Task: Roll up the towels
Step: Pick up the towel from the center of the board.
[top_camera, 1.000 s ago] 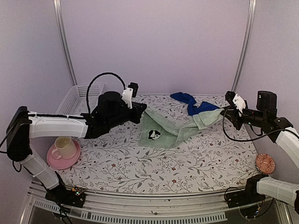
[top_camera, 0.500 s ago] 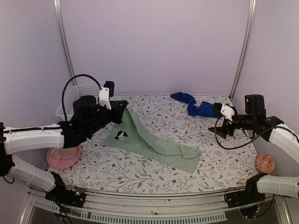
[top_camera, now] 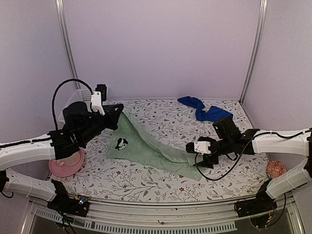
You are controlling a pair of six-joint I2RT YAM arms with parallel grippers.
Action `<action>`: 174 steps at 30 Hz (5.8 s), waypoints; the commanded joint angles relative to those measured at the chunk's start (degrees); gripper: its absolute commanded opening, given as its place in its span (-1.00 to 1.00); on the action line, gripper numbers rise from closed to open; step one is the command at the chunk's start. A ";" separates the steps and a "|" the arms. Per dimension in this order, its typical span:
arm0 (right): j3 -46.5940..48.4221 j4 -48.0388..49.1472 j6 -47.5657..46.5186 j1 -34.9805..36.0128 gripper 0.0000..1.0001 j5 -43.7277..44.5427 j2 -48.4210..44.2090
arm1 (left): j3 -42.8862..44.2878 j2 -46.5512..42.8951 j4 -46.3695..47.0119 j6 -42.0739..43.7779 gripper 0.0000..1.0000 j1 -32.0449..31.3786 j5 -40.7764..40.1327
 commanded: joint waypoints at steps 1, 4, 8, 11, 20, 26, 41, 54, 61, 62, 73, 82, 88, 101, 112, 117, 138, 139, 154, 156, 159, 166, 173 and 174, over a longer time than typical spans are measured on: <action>-2.44 7.80 1.63 4.82 0.62 9.30 2.24 | -2.63 -1.22 -2.67 -0.83 -1.00 0.22 -2.67; -2.65 12.62 3.51 6.54 0.58 15.37 5.45 | -3.17 -2.05 -3.41 -0.23 -1.00 0.26 -3.53; -1.26 15.67 7.25 8.76 0.60 22.31 10.97 | -3.51 -3.19 -4.51 0.56 -1.00 0.22 -5.20; -0.70 19.27 8.73 9.47 0.59 28.11 13.55 | -4.18 -4.35 -4.35 0.96 -1.00 0.30 -5.75; 0.95 19.61 13.14 10.95 0.52 29.16 15.80 | -3.88 -4.01 -3.38 1.70 -1.00 0.41 -5.48; 1.79 20.70 14.34 12.10 0.48 34.27 19.06 | -2.74 -3.00 -3.00 1.61 -1.00 0.44 -5.30; 0.13 21.44 11.05 11.62 -0.37 39.59 15.84 | -1.76 -4.23 -4.04 3.25 -1.00 0.40 -8.48; -2.03 17.02 8.90 4.51 -0.95 30.12 4.58 | -1.76 -5.38 -4.87 3.42 -1.00 1.20 -8.74; 2.52 -1.86 8.46 2.82 -0.91 8.87 3.71 | -3.42 -4.28 -5.55 0.67 -1.00 1.13 -6.34; 2.98 -3.71 7.99 2.82 -0.89 7.78 4.38 | -3.99 -4.26 -6.11 -0.23 -1.00 1.10 -6.69; 5.64 2.39 12.41 2.87 -0.46 23.44 13.73 | -10.01 -3.77 -8.75 -4.36 -1.00 1.01 -10.83; 4.56 8.14 12.77 0.65 -0.21 31.11 12.63 | -12.31 -3.33 -6.58 -4.02 -1.00 1.08 -12.48; 3.86 7.88 12.46 -0.61 -0.12 28.10 11.53 | -12.86 -1.97 -4.90 -3.49 -1.00 1.11 -12.63; 7.40 -2.34 13.76 -1.09 -0.02 12.94 12.44 | -12.95 -1.74 -4.23 -3.56 -1.00 1.14 -12.13; 11.01 -7.34 16.42 -4.31 -0.17 6.49 15.07 | -13.37 -1.70 -5.44 -4.35 -1.00 1.05 -12.78; 12.37 -8.10 17.55 -6.06 -0.14 5.23 15.42 | -13.95 -2.04 -5.54 -4.36 -1.00 1.11 -12.72; 15.87 -12.47 19.13 -9.47 -0.22 -2.98 20.89 | -16.15 -2.23 -4.77 -4.85 -1.00 1.12 -12.79; 15.89 -12.47 19.04 -9.47 -0.25 -2.72 21.15 | -16.21 -2.23 -4.75 -4.92 -1.00 1.15 -12.76; 15.34 -9.68 20.07 -11.59 -0.96 7.13 18.00 | -15.85 0.74 -8.31 -8.01 -1.00 1.17 -11.57; 14.37 -7.28 20.88 -12.83 -0.96 10.44 15.96 | -15.02 1.60 -10.01 -9.19 -1.00 1.15 -11.29; 13.29 -3.83 21.94 -14.50 -0.96 16.39 13.36 | -13.56 3.46 -12.81 -11.66 -1.00 0.88 -8.55; 11.01 2.07 22.18 -17.56 -0.96 28.27 10.60 | -10.38 7.80 -18.46 -16.55 -1.00 -1.30 2.19; 10.13 4.63 20.61 -17.66 -0.96 35.36 12.26 | -6.95 14.93 -23.53 -15.53 -1.00 -2.35 9.78; 9.97 4.80 20.41 -17.69 -0.96 35.75 12.52 | -6.90 15.63 -23.85 -15.22 -1.00 -2.47 9.76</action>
